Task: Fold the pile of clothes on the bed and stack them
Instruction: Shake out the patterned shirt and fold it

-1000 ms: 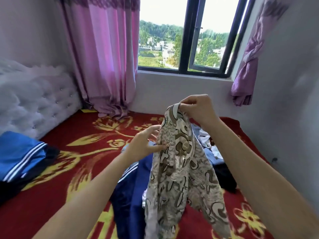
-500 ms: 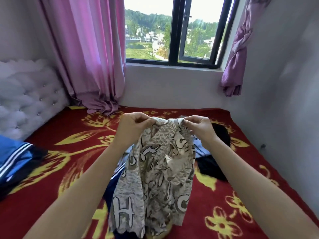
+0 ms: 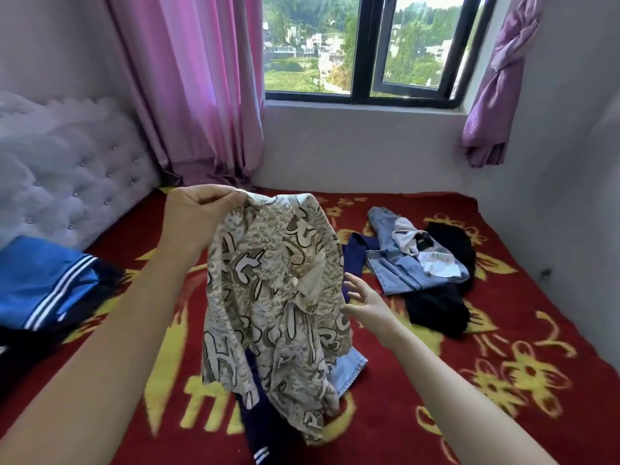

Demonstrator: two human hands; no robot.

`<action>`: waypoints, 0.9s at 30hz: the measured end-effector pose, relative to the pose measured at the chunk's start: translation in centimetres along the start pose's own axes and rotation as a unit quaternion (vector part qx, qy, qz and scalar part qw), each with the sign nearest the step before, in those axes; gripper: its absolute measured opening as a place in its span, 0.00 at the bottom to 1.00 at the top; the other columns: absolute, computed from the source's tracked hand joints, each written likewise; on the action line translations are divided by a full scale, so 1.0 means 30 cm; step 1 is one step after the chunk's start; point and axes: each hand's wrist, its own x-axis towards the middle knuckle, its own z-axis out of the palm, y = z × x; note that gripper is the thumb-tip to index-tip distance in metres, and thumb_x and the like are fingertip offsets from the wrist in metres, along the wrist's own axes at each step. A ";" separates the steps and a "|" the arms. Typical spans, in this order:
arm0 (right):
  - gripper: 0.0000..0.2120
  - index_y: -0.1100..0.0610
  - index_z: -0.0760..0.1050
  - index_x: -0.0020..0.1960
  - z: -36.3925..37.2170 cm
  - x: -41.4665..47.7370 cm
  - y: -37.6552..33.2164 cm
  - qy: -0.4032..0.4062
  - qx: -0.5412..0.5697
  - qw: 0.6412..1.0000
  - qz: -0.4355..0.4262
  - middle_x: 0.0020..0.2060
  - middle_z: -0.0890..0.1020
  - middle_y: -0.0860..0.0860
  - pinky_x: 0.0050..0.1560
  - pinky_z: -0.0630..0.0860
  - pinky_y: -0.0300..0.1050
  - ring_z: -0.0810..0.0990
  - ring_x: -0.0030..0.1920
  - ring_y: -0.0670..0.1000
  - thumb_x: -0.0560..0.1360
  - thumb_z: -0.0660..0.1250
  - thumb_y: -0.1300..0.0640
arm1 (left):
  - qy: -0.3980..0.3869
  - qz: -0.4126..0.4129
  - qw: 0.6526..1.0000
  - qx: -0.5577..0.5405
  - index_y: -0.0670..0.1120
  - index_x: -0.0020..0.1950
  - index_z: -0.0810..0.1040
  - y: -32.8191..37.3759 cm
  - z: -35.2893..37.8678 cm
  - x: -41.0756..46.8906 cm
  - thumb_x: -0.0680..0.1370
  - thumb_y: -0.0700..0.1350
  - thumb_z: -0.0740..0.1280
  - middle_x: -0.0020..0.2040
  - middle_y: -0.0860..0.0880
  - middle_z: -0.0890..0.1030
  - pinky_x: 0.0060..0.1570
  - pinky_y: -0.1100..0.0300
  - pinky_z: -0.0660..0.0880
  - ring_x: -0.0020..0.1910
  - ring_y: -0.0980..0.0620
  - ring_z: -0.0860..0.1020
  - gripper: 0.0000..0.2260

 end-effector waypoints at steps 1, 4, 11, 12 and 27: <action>0.31 0.52 0.60 0.73 0.015 0.010 -0.007 -0.006 -0.016 1.000 -0.006 0.60 0.69 0.47 0.57 0.68 0.41 0.66 0.61 0.46 0.74 0.66 0.67 | 0.009 -0.001 1.000 0.004 0.41 0.54 0.79 -0.006 -0.025 -0.003 0.71 0.36 0.72 0.25 0.64 0.78 0.32 0.76 0.72 0.27 0.67 0.76 0.12; 0.33 0.52 0.59 0.74 0.069 0.048 -0.019 -0.013 -0.061 0.998 -0.010 0.66 0.69 0.51 0.61 0.67 0.42 0.66 0.67 0.49 0.73 0.70 0.62 | 0.032 -0.005 0.999 0.031 0.44 0.50 0.81 -0.022 -0.113 -0.015 0.71 0.36 0.71 0.26 0.65 0.78 0.34 0.76 0.71 0.28 0.68 0.76 0.10; 0.37 0.53 0.57 0.75 0.246 0.158 -0.068 -0.042 -0.115 0.991 -0.062 0.73 0.62 0.52 0.61 0.62 0.37 0.61 0.72 0.51 0.71 0.72 0.59 | 0.072 -0.025 0.996 0.046 0.62 0.30 0.82 -0.012 -0.345 -0.093 0.71 0.35 0.71 0.28 0.62 0.80 0.37 0.73 0.75 0.29 0.66 0.77 0.20; 0.36 0.54 0.57 0.75 0.276 0.166 -0.090 -0.061 -0.108 0.989 -0.077 0.72 0.63 0.51 0.59 0.62 0.35 0.63 0.71 0.51 0.72 0.72 0.60 | 0.079 -0.023 0.995 0.055 0.62 0.29 0.82 -0.005 -0.374 -0.111 0.71 0.35 0.70 0.28 0.63 0.80 0.37 0.74 0.74 0.29 0.66 0.77 0.21; 0.25 0.51 0.73 0.61 0.858 0.059 -0.267 -0.424 -0.079 0.884 -0.183 0.54 0.78 0.42 0.66 0.69 0.53 0.74 0.59 0.45 0.67 0.75 0.60 | 0.237 -0.065 0.961 0.126 0.61 0.32 0.83 0.129 -0.704 -0.517 0.51 0.68 0.75 0.32 0.62 0.82 0.38 0.74 0.74 0.33 0.67 0.78 0.16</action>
